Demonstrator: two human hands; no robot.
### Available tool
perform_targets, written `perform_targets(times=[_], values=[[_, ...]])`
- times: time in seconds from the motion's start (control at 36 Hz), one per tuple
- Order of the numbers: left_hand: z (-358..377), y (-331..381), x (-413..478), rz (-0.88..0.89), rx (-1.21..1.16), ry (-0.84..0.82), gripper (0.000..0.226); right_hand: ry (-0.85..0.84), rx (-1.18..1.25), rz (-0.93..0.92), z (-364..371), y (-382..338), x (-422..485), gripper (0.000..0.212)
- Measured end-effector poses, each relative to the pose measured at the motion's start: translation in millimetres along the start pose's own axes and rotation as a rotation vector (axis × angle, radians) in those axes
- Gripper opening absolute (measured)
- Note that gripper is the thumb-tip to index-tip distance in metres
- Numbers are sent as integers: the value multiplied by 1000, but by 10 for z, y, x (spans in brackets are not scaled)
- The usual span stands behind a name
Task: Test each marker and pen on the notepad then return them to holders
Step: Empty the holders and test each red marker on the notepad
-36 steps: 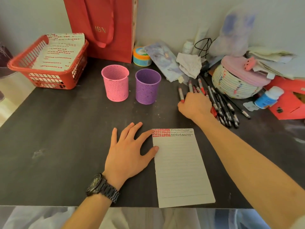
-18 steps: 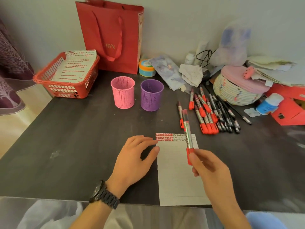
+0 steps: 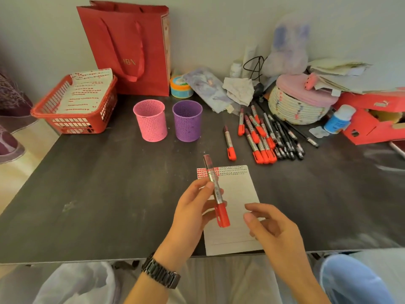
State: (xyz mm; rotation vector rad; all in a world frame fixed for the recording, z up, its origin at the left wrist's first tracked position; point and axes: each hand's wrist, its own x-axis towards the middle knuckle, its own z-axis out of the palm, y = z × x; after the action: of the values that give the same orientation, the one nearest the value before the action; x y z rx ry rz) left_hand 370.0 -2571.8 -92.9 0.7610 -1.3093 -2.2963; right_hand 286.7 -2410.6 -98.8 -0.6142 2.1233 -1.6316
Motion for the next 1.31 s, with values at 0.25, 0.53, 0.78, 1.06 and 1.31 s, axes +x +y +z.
perform_targets(times=[0.25, 0.53, 0.78, 1.06, 1.31], values=[[-30, 20, -40, -24, 265, -151, 24, -4, 81, 46, 22, -85, 120, 47], [-57, -136, -52, 89, 698, -14, 38, 49, 247, 14, 208, -126, 185, 24], [80, -244, -94, 365, 1107, 242, 60, 109, 1184, 298, 478, -340, 65, 20], [89, -320, -262, 485, 1363, 253, 57, 278, 1352, 573, 451, -329, 204, 49], [43, -161, -281, 372, 1167, 216, 59, -45, 1338, 353, 533, -402, 240, 45]])
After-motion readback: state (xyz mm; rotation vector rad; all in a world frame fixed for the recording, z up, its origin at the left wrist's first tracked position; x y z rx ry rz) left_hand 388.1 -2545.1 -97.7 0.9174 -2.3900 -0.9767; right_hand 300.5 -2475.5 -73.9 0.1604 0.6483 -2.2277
